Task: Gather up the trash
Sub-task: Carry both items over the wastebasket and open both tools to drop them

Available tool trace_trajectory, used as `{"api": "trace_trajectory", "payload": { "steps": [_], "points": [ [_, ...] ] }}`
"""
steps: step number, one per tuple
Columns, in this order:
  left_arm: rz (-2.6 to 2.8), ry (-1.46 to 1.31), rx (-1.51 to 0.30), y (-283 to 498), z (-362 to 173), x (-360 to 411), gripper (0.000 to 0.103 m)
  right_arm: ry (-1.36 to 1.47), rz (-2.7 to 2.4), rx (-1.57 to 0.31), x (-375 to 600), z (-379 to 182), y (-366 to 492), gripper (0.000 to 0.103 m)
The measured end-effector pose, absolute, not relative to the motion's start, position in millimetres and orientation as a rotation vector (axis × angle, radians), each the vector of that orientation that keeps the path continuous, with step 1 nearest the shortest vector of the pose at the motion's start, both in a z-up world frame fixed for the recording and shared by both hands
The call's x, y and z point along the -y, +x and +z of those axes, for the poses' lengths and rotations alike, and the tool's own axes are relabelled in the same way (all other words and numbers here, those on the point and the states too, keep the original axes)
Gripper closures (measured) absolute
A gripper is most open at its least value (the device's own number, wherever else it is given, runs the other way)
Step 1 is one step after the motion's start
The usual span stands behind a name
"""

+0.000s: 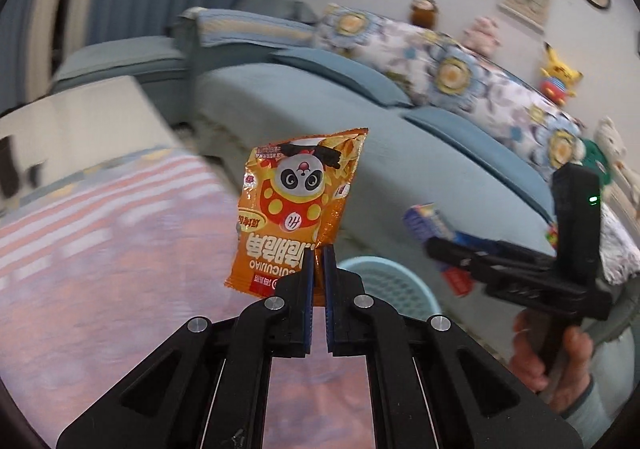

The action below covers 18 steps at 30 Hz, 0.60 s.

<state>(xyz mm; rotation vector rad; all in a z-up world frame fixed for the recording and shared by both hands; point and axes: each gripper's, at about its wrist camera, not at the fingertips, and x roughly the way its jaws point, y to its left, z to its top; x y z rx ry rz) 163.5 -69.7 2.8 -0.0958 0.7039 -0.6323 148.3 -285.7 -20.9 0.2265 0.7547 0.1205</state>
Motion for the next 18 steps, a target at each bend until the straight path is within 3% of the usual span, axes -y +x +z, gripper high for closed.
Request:
{"api": "trace_trajectory", "payload": {
  "steps": [12, 14, 15, 18],
  "points": [
    [-0.767, -0.05, -0.944, 192.5, -83.0, 194.4, 0.099, 0.454, -0.15, -1.002, 394.5, -130.9, 154.8, 0.044],
    [-0.755, -0.041, -0.961, 192.5, -90.8, 200.4, 0.089, 0.495, -0.174, -1.001, 405.2, -140.4, 151.6, 0.042],
    [-0.751, -0.04, -0.964, 191.7, -93.0, 200.5, 0.076, 0.51, -0.18, -1.0, 408.9, -142.5, 150.7, 0.042],
    [-0.74, -0.029, -0.953, 188.6, -93.5, 197.0, 0.072, 0.523, -0.184, -0.989, 413.4, -141.8, 148.1, 0.042]
  ]
}}
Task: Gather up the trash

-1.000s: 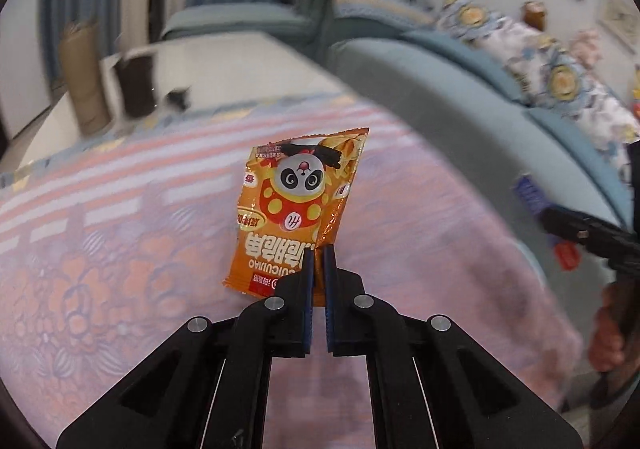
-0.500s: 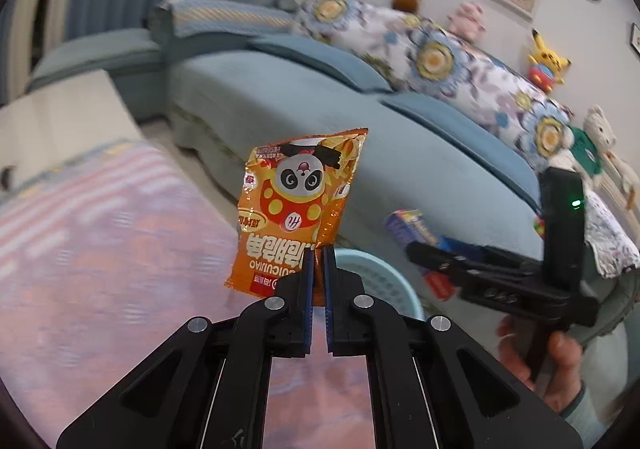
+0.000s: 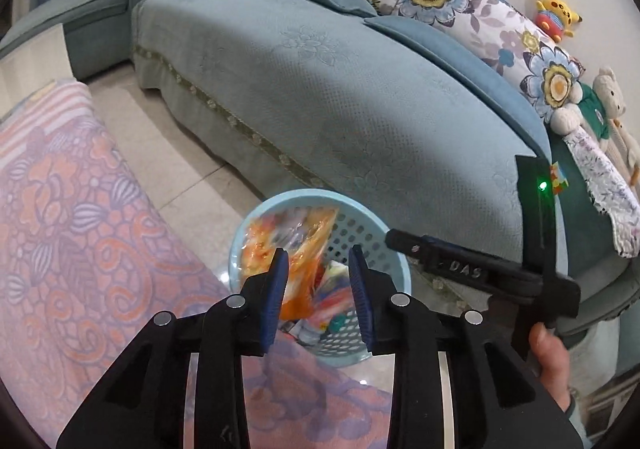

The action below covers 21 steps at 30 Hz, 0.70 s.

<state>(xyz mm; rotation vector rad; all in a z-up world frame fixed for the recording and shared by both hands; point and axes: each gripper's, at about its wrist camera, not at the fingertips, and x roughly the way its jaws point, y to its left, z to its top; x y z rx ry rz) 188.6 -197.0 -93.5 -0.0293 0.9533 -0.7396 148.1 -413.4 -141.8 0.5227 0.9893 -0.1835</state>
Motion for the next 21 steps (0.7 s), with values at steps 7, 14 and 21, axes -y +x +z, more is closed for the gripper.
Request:
{"api": "trace_trajectory", "payload": {
  "steps": [7, 14, 21],
  "points": [
    [-0.692, -0.073, -0.857, 159.2, -50.8, 162.9, 0.036, 0.441, -0.172, -0.935, 393.1, -104.7, 119.8, 0.042],
    [-0.505, -0.083, -0.636, 90.3, 11.4, 122.6, 0.015, 0.276, -0.208, -0.794, 334.5, -38.6, 71.3, 0.041],
    [-0.349, -0.068, -0.499, 37.5, 20.8, 97.9, 0.014, 0.174, -0.301, -0.586, 296.3, 2.1, 12.7, 0.036]
  ]
}}
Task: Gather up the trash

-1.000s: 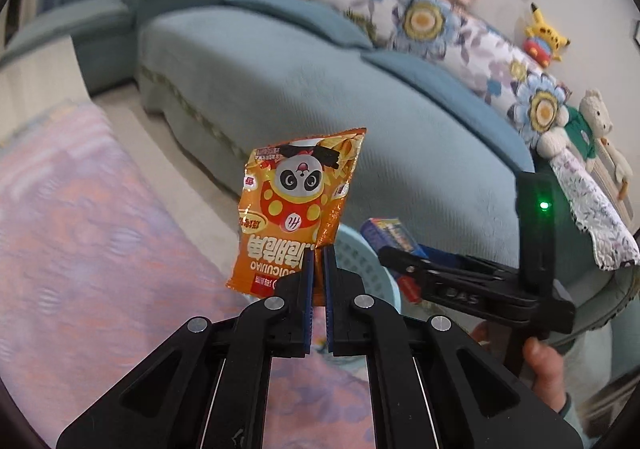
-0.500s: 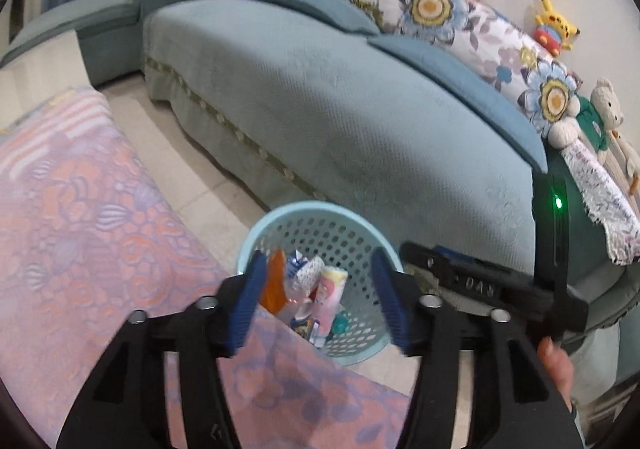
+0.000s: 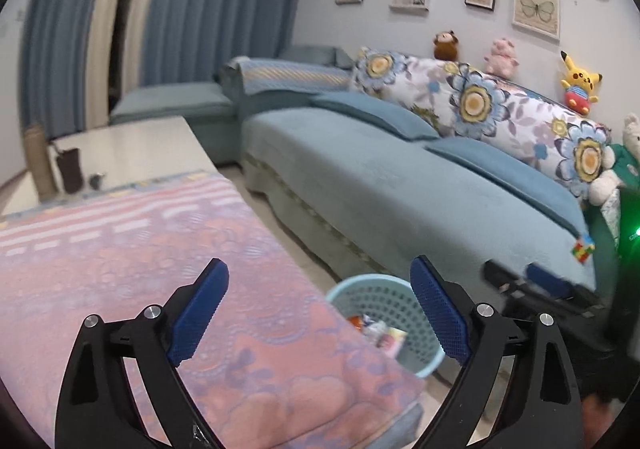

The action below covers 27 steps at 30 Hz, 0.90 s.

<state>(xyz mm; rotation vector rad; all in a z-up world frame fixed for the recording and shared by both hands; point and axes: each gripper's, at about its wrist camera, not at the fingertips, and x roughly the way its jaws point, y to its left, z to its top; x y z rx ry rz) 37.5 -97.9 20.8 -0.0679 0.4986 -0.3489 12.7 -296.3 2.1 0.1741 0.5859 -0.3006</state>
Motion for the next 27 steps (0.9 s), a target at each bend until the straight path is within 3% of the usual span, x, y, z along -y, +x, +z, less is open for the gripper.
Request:
{"api": "trace_trajectory", "payload": {
  "steps": [8, 27],
  "points": [
    [-0.293, -0.064, -0.45, 31.3, 10.3, 91.3, 0.013, 0.107, -0.34, -0.471, 274.8, 4.9, -9.1, 0.036],
    [-0.277, -0.039, -0.426, 26.7, 10.4, 87.1, 0.012, 0.085, -0.359, -0.396, 259.5, 9.6, -16.9, 0.033]
  ]
}}
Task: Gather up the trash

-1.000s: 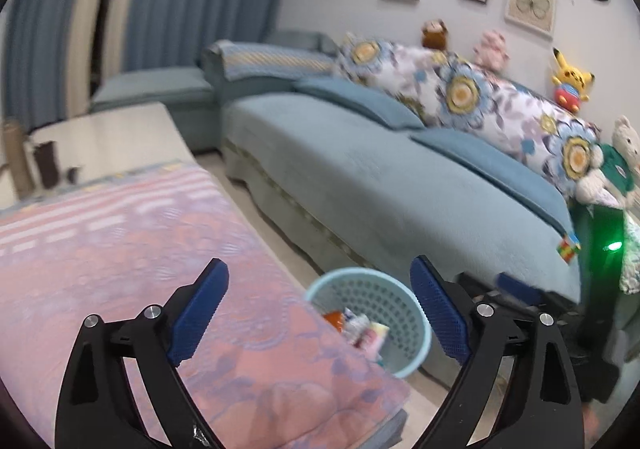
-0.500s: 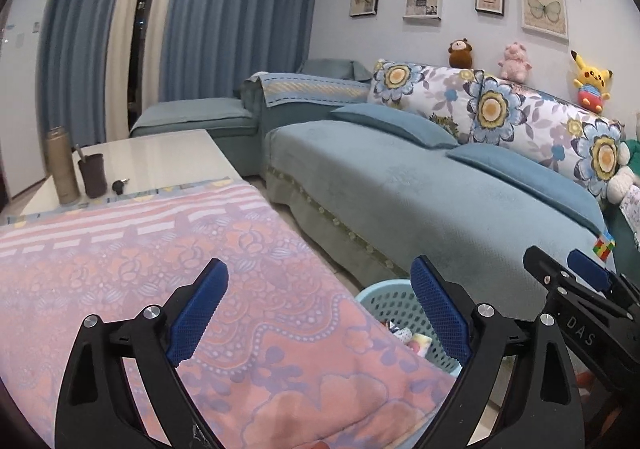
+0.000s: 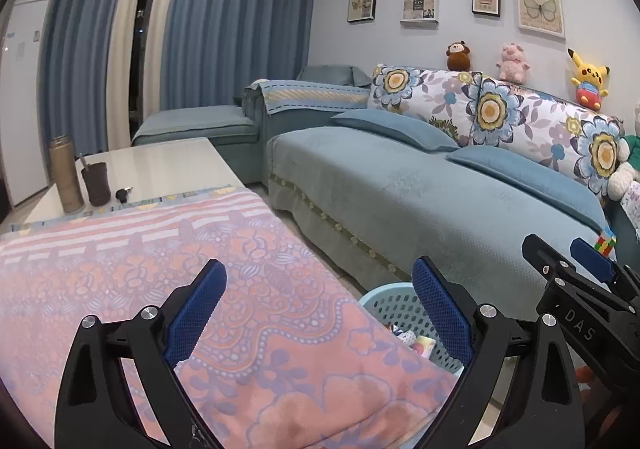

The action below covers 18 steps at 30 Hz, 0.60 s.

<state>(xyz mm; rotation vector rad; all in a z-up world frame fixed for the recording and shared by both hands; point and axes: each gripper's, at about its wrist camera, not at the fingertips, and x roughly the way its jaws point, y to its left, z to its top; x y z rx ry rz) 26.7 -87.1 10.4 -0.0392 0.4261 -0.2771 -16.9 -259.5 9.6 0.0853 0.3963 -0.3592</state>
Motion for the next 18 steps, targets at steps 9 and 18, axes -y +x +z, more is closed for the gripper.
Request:
{"api": "trace_trajectory", "payload": {
  "steps": [9, 18],
  "points": [
    [-0.277, -0.039, -0.428, 27.5, 10.2, 84.9, 0.012, 0.082, -0.352, -0.394, 258.3, 11.2, -16.4, 0.033],
    [-0.28, -0.039, -0.428, 28.5, 9.8, 82.8, 0.012, 0.091, -0.351, -0.395, 259.6, 11.6, -17.9, 0.033]
  ]
}}
